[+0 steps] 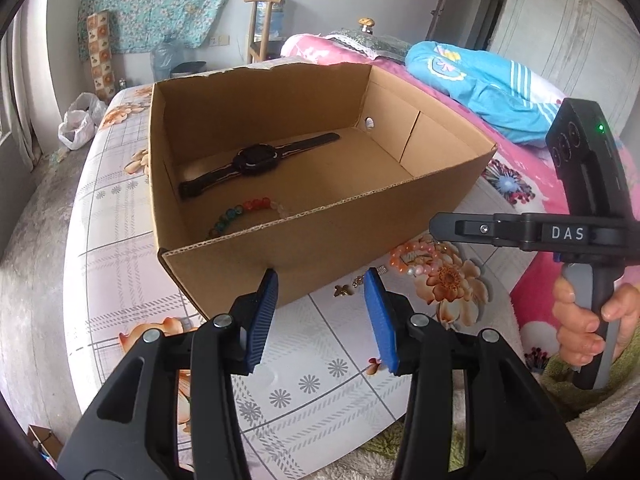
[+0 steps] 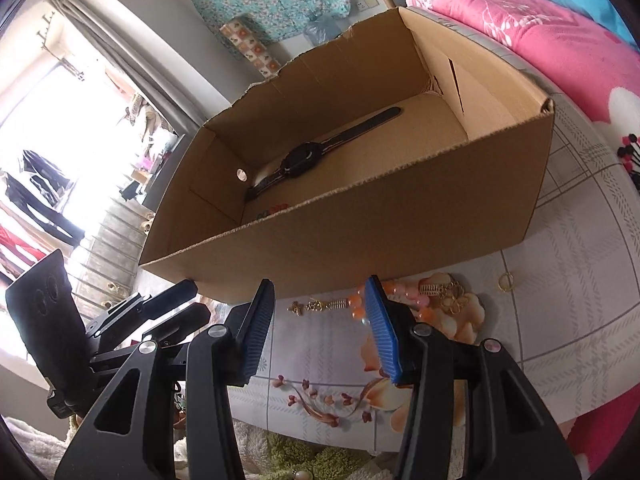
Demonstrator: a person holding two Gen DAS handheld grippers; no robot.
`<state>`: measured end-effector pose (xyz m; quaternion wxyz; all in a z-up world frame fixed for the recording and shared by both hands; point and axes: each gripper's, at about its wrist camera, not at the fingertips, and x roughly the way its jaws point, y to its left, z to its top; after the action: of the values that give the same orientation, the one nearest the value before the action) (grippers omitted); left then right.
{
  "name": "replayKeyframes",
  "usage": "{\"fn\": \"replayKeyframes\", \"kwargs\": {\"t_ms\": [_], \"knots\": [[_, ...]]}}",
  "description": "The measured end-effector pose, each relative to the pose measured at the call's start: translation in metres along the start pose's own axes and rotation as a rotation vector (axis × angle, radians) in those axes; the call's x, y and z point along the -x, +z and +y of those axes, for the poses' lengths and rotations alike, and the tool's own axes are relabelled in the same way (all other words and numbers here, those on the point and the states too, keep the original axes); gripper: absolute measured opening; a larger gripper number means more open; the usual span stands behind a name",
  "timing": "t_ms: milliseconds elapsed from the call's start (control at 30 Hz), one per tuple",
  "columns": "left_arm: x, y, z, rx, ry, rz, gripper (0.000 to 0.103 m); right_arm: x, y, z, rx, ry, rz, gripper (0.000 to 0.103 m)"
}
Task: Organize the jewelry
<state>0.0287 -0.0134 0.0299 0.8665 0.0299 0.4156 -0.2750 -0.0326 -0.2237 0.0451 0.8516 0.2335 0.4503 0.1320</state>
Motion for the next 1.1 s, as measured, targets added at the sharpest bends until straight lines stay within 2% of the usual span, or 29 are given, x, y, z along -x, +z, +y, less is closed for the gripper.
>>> {"fn": "replayKeyframes", "kwargs": {"t_ms": [500, 633, 733, 900, 1100], "knots": [[-0.011, 0.015, 0.009, 0.024, 0.022, -0.001, 0.043, 0.001, 0.013, 0.007, -0.007, 0.026, -0.03, 0.047], [-0.013, 0.011, 0.008, 0.013, 0.026, 0.002, 0.043, 0.02, 0.008, 0.0, 0.015, -0.034, -0.063, 0.047], [-0.013, 0.004, 0.005, 0.006, 0.013, 0.013, 0.043, 0.035, 0.002, -0.02, -0.009, -0.097, -0.077, 0.047], [-0.023, -0.011, 0.004, 0.0, 0.009, 0.056, 0.043, 0.045, -0.018, -0.05, -0.065, -0.221, -0.013, 0.046], [-0.035, -0.023, 0.001, -0.046, 0.035, 0.094, 0.043, 0.035, -0.038, -0.044, -0.017, -0.363, 0.037, 0.041]]}}
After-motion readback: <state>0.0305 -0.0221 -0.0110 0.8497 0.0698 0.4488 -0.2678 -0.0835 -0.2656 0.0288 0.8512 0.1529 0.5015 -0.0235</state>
